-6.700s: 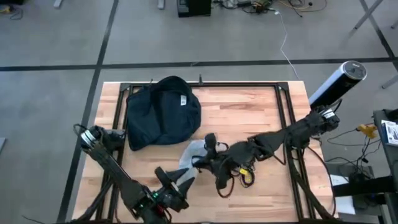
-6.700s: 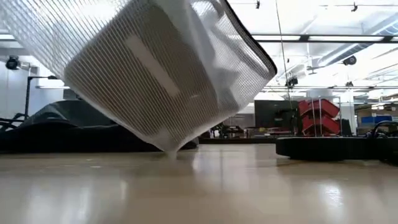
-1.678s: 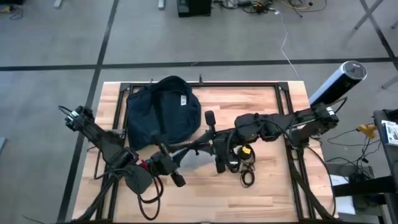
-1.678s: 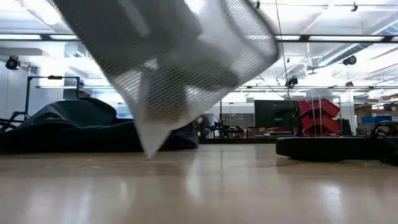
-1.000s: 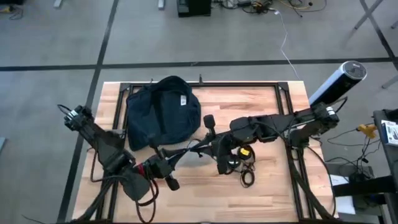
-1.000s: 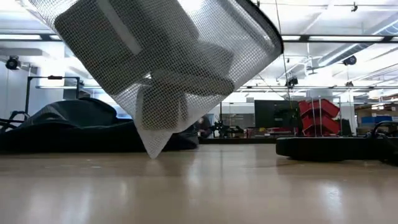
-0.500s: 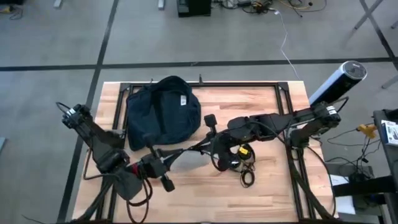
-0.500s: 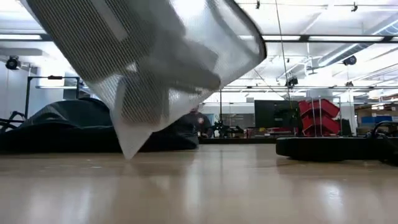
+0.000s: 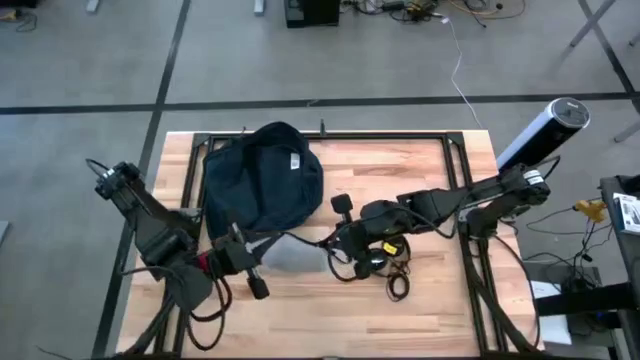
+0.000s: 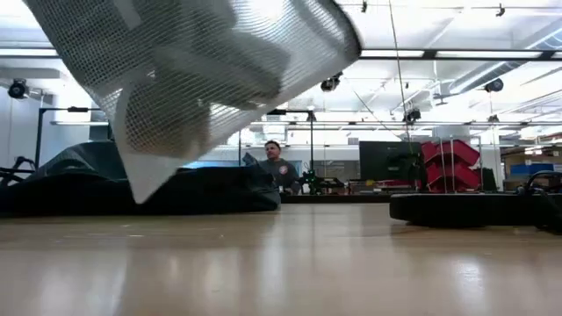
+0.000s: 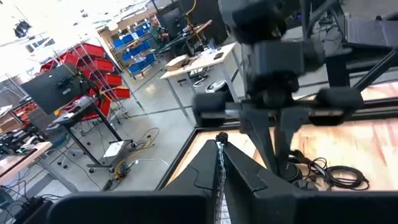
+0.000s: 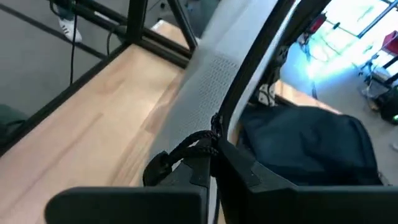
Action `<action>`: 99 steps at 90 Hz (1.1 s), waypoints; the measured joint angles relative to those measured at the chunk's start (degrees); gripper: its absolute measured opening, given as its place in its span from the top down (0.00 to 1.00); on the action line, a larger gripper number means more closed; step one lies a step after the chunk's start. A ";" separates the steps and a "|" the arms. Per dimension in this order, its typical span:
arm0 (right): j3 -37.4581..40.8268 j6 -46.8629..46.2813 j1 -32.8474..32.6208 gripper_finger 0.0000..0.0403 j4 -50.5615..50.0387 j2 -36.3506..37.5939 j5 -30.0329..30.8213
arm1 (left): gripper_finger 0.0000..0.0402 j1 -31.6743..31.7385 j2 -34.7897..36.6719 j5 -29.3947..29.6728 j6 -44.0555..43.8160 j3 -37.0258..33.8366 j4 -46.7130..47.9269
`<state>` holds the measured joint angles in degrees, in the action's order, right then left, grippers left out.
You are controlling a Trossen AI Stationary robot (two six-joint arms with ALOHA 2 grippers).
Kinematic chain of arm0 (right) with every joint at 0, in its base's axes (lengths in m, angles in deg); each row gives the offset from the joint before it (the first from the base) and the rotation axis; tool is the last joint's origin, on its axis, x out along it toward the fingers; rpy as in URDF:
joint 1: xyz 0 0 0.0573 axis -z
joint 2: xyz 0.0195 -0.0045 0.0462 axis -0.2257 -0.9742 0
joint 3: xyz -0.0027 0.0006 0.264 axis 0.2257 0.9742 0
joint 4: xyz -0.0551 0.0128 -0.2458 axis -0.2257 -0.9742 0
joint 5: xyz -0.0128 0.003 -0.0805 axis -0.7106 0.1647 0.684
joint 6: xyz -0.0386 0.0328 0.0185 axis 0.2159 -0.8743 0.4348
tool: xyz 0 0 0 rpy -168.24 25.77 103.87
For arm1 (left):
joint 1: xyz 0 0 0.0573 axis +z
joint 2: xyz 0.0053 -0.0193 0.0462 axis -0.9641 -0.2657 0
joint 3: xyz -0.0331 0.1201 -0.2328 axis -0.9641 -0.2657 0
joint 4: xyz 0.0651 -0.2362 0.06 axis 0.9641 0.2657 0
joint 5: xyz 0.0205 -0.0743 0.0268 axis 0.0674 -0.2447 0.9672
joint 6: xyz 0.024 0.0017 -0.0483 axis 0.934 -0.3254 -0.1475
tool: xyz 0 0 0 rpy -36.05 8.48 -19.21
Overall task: Unpack backpack
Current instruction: Close the white zipper pouch
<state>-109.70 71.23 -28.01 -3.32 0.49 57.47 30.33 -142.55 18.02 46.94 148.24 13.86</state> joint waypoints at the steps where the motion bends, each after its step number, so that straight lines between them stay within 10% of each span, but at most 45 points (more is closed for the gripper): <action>1: 0.13 -0.12 0.00 1.00 0.00 0.01 0.00 | 1.00 0.01 0.07 0.00 0.00 0.01 0.03; 99: 7.97 -17.69 -0.04 1.00 -21.25 1.72 0.48 | 1.00 0.13 4.78 -0.04 -9.86 0.10 11.07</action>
<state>-101.73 53.54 -28.05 -24.57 2.21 57.95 30.45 -137.76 17.98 37.08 148.35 24.93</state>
